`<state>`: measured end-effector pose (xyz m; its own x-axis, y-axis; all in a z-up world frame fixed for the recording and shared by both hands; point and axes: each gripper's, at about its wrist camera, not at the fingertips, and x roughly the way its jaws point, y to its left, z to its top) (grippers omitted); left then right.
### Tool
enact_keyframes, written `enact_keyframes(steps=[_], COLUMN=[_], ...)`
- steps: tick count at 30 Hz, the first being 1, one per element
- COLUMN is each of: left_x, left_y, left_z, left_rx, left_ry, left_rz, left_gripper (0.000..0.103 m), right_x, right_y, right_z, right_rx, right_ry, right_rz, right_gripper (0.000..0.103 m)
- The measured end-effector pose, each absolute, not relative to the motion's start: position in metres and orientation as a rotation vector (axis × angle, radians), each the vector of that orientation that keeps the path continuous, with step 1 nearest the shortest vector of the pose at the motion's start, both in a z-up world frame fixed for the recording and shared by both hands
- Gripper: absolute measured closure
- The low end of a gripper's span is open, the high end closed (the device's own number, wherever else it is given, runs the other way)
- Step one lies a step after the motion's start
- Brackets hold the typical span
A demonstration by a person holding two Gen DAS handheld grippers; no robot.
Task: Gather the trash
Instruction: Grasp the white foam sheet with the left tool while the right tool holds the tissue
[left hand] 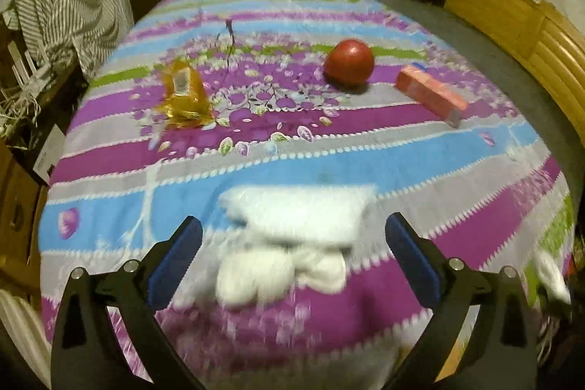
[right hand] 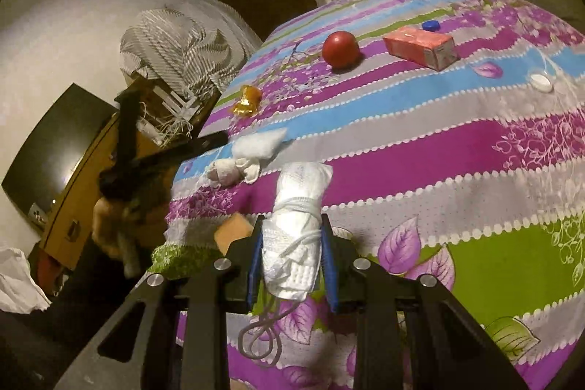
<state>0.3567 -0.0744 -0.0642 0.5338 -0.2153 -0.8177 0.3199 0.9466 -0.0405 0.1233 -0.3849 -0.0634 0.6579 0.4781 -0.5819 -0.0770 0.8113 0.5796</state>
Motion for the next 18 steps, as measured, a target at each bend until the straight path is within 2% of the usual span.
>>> enact_keyframes(steps=[7, 9, 10, 11, 13, 15, 18], left_x=[0.415, 0.423, 0.423, 0.418, 0.399, 0.371, 0.362], left_y=[-0.076, -0.066, -0.066, -0.074, -0.108, -0.133, -0.125], left_z=[-0.1, -0.114, -0.114, -0.109, -0.101, -0.078, -0.047], left_rx=[0.083, -0.131, -0.187, -0.208, -0.18, -0.069, -0.167], left_ry=[1.131, 1.243, 1.267, 1.274, 1.338, 1.275, 1.165], left_rz=[-0.128, -0.178, -0.196, -0.267, -0.547, -0.667, -0.764], left_gripper=[0.006, 0.006, 0.007, 0.013, 0.015, 0.016, 0.016], right_x=[0.13, 0.129, 0.13, 0.13, 0.129, 0.126, 0.12], right_y=[-0.39, -0.392, -0.392, -0.393, -0.396, -0.401, -0.412], right_z=[-0.078, -0.082, -0.083, -0.084, -0.085, -0.083, -0.083], right_rx=[0.568, 0.575, 0.574, 0.572, 0.572, 0.575, 0.592], right_ry=[0.818, 0.819, 0.82, 0.821, 0.817, 0.801, 0.783], right_rz=[0.334, 0.326, 0.32, 0.314, 0.302, 0.292, 0.272], right_gripper=[0.074, 0.074, 0.074, 0.074, 0.074, 0.074, 0.074])
